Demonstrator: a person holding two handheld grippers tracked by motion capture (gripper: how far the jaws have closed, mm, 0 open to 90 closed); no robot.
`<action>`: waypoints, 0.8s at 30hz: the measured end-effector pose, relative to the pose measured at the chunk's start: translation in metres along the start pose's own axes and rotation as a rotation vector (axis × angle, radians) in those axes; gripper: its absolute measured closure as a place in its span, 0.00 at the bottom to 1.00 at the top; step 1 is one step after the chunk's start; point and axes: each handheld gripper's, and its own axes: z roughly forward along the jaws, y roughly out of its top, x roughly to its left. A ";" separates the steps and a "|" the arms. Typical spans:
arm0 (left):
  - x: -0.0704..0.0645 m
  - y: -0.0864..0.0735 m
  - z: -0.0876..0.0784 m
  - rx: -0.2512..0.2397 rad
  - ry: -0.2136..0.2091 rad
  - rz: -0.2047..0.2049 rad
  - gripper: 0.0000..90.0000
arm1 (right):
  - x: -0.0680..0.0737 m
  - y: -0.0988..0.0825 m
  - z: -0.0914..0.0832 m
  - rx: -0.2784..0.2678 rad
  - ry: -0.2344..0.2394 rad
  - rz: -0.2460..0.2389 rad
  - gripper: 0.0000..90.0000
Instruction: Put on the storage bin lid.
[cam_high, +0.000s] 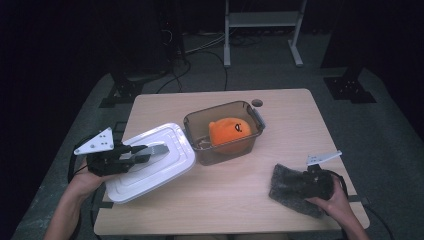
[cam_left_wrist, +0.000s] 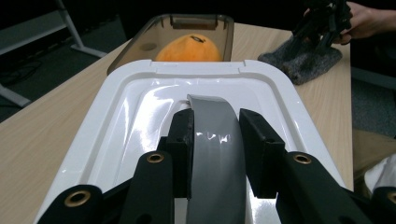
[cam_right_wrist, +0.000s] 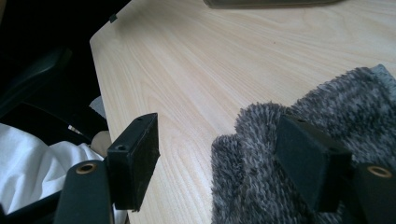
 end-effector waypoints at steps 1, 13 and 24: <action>0.000 0.002 0.001 -0.004 0.002 -0.001 0.74 | 0.000 0.000 0.000 0.000 0.000 0.000 0.33; 0.007 0.025 0.018 -0.026 -0.013 0.013 0.74 | 0.001 0.000 0.000 0.002 0.000 -0.007 0.33; 0.013 0.041 0.038 -0.025 -0.038 0.020 0.74 | 0.001 0.001 -0.002 -0.001 0.001 -0.010 0.33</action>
